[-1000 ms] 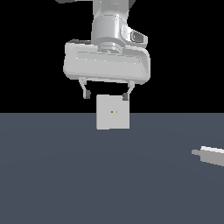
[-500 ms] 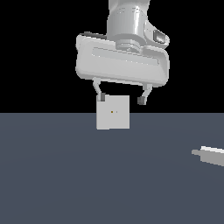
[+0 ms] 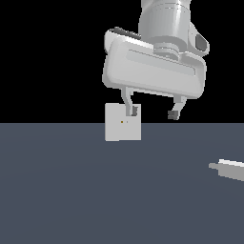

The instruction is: Plug the charger into the wall socket.

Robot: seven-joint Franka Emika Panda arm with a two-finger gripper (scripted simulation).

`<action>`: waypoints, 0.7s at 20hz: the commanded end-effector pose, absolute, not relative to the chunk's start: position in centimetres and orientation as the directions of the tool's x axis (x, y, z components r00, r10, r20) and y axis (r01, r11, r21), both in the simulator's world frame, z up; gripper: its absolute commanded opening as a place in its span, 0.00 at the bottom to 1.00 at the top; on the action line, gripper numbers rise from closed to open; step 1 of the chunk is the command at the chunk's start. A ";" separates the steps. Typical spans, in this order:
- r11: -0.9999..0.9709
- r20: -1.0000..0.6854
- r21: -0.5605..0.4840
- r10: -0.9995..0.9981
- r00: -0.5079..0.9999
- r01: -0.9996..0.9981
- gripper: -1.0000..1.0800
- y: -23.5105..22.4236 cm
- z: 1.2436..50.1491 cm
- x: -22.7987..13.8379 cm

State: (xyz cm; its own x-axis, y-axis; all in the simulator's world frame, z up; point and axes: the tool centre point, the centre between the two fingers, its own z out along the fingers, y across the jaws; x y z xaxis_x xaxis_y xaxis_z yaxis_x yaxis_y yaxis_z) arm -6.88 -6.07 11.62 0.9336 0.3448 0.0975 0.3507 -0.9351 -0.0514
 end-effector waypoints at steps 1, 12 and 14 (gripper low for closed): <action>-0.923 0.110 -0.050 0.374 0.921 0.381 0.96 -7.0 11.3 -7.2; -0.865 0.161 -0.041 0.489 0.857 0.501 0.96 -10.9 10.0 -8.1; -0.853 0.171 -0.039 0.508 0.844 0.521 0.96 -11.7 9.7 -8.2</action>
